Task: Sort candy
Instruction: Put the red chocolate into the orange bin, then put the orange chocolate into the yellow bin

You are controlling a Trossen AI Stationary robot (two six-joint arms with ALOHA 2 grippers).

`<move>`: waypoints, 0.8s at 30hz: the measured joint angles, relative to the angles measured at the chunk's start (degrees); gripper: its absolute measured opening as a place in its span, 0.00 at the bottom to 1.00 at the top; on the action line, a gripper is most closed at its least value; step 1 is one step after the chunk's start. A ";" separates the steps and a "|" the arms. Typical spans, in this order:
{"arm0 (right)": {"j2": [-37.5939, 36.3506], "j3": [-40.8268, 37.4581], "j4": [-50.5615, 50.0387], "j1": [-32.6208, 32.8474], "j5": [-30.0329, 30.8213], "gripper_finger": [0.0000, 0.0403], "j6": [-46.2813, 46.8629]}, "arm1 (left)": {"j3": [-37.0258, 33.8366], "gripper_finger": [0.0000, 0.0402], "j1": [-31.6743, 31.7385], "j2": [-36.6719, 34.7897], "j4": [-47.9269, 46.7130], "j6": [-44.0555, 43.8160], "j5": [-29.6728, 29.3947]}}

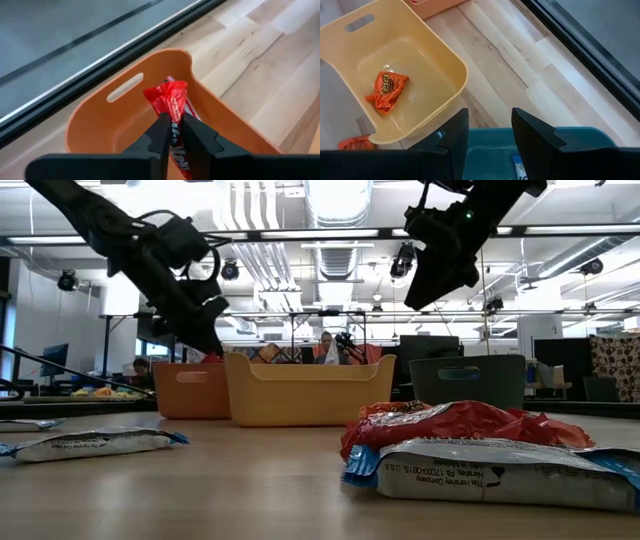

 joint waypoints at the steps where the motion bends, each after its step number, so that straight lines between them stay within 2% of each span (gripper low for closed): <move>1: 0.00 -0.05 -0.04 0.00 0.00 0.36 0.00 | 0.13 0.10 0.00 0.39 -0.02 -0.02 -0.02; 8: 0.00 -0.25 0.00 0.00 0.00 0.36 0.00 | 0.97 0.19 0.00 1.99 -0.04 -0.19 -0.07; 14: 0.00 -0.23 -0.05 0.00 -0.54 0.36 1.37 | 2.80 0.21 -0.36 0.53 -2.81 0.14 -0.02; 19: 0.00 -0.23 -0.22 0.28 -9.74 0.36 3.56 | 4.38 0.22 -3.18 -2.47 -6.27 0.40 2.09; 24: 0.00 -0.23 -0.53 3.47 -15.58 0.36 8.78 | 4.23 0.22 -10.58 -6.09 -5.61 -0.25 3.56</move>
